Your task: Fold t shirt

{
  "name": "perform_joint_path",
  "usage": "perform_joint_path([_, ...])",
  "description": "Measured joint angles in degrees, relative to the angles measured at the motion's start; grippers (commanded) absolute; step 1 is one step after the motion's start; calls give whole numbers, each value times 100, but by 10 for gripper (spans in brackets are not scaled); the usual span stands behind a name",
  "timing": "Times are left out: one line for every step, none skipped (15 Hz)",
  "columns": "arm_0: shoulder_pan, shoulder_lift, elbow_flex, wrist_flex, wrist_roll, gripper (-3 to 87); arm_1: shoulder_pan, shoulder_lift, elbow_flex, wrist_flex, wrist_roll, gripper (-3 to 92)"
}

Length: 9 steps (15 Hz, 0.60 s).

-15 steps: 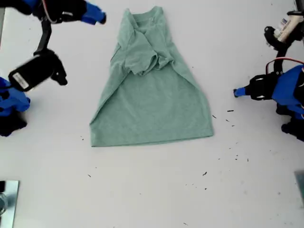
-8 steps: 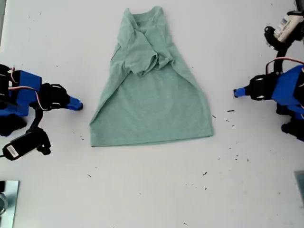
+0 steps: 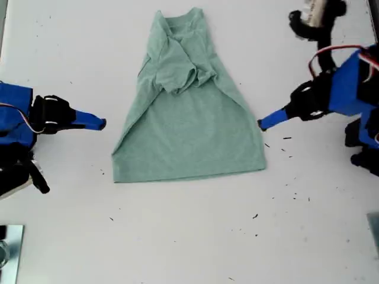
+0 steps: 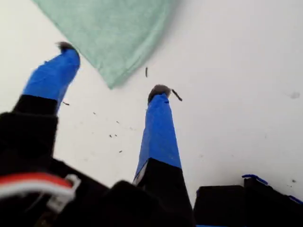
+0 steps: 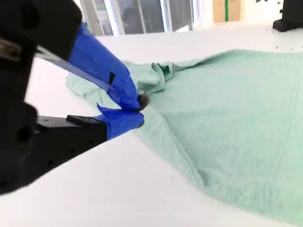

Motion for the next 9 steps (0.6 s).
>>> perform_joint_path([0,26,0,9,18,-3,-123,-448,-79,-141,0,315])
perform_joint_path([0,26,0,9,53,-3,-193,-817,-44,-431,-18,309])
perform_joint_path([0,26,0,9,53,-3,-229,-1090,70,-765,-44,302])
perform_joint_path([0,26,0,9,70,-3,-220,-1310,404,-1204,-88,301])
perform_joint_path([0,26,0,9,105,-3,-220,-1529,650,-1591,-114,300])
perform_joint_path([0,26,0,9,105,-3,-220,-1890,773,-2021,-141,292])
perform_joint_path([0,35,0,9,105,-3,-220,-2241,896,-2364,-141,252])
perform_joint_path([0,44,0,9,105,-3,-220,-2646,1020,-2760,-149,157])
perform_joint_path([0,44,0,9,105,-3,-255,-2874,1187,-3164,-149,-4])
